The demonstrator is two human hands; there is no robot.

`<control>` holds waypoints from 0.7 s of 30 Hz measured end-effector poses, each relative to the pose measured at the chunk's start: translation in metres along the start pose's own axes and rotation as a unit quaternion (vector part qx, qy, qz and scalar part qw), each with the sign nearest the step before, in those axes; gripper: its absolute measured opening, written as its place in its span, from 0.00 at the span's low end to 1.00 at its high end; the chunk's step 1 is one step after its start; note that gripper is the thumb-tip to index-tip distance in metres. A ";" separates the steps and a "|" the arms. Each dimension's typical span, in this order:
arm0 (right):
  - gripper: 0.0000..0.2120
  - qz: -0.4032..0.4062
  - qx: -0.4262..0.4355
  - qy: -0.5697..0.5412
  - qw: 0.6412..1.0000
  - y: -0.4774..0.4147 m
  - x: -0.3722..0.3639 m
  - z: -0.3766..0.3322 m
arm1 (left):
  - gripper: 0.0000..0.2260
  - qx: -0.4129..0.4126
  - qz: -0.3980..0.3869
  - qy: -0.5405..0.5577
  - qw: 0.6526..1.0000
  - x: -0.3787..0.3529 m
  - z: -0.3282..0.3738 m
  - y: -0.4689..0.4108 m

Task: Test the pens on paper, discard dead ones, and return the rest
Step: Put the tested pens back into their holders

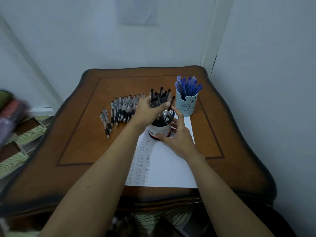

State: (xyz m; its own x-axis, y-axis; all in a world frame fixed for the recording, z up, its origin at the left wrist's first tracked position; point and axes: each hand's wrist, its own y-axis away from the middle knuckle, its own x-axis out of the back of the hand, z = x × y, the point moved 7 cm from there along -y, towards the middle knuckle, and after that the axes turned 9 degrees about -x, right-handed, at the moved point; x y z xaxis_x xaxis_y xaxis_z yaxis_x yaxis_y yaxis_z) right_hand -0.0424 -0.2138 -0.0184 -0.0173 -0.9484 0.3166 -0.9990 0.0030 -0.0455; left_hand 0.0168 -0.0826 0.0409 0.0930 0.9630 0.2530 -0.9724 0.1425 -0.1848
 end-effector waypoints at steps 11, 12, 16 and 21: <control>0.49 0.006 0.000 0.012 1.000 0.000 0.000 0.001 | 0.32 -0.027 0.056 0.006 0.998 0.047 -0.010 0.019; 0.49 0.007 -0.001 0.012 1.000 0.000 0.000 0.001 | 0.29 -0.032 0.064 0.009 0.997 0.046 -0.010 0.018; 0.47 0.008 -0.002 0.000 1.000 0.001 0.001 0.001 | 0.23 -0.056 0.114 -0.016 0.992 0.043 -0.004 0.012; 0.47 0.009 -0.001 0.005 1.000 0.002 0.001 -0.002 | 0.22 -0.100 0.095 -0.027 0.990 0.039 0.003 0.008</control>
State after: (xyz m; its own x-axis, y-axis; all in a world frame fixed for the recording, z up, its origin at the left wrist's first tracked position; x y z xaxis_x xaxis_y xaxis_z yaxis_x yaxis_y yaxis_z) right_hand -0.0444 -0.2136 -0.0161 -0.0358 -0.9451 0.3247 -0.9986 0.0211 -0.0485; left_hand 0.0117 -0.0444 0.0519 -0.1040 0.9637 0.2459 -0.9092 0.0081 -0.4163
